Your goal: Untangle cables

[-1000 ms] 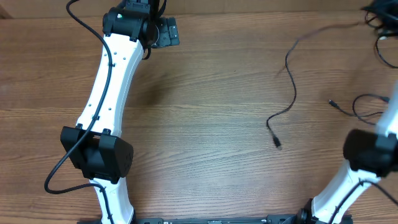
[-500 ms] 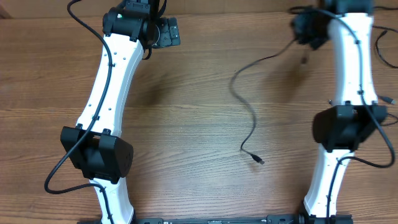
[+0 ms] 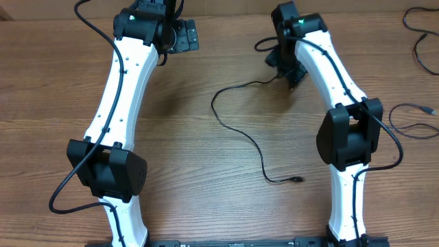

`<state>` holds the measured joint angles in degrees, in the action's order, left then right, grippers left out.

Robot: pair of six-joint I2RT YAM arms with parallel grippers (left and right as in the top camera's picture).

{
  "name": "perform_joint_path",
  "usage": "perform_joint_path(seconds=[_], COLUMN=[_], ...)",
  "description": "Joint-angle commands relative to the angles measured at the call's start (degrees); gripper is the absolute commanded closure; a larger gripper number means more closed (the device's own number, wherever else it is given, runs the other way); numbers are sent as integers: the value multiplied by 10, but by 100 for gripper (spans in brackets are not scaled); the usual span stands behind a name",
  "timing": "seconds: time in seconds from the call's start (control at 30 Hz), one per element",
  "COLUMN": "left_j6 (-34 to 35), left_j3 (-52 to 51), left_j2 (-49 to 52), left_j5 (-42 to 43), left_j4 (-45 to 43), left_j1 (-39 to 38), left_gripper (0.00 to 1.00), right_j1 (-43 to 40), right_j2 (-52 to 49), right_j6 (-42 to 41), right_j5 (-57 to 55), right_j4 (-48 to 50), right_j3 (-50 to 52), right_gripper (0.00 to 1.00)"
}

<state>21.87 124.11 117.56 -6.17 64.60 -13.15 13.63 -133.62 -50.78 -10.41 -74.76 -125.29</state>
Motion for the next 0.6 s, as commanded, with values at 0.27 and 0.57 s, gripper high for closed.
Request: perform_joint_path(seconds=[0.27,0.57], left_j6=[-7,-9], left_j3=[4,4], left_j2=[2,2], left_j5=[2,2], left_j4=[2,-3], left_j1=[0,0], left_gripper=[0,0], right_j1=[-186,-339], right_j2=[19,18], right_j6=[-20,-70], right_j5=[-9,7], right_j4=[2,-4], right_j3=[-43,-34], right_gripper=[7,96])
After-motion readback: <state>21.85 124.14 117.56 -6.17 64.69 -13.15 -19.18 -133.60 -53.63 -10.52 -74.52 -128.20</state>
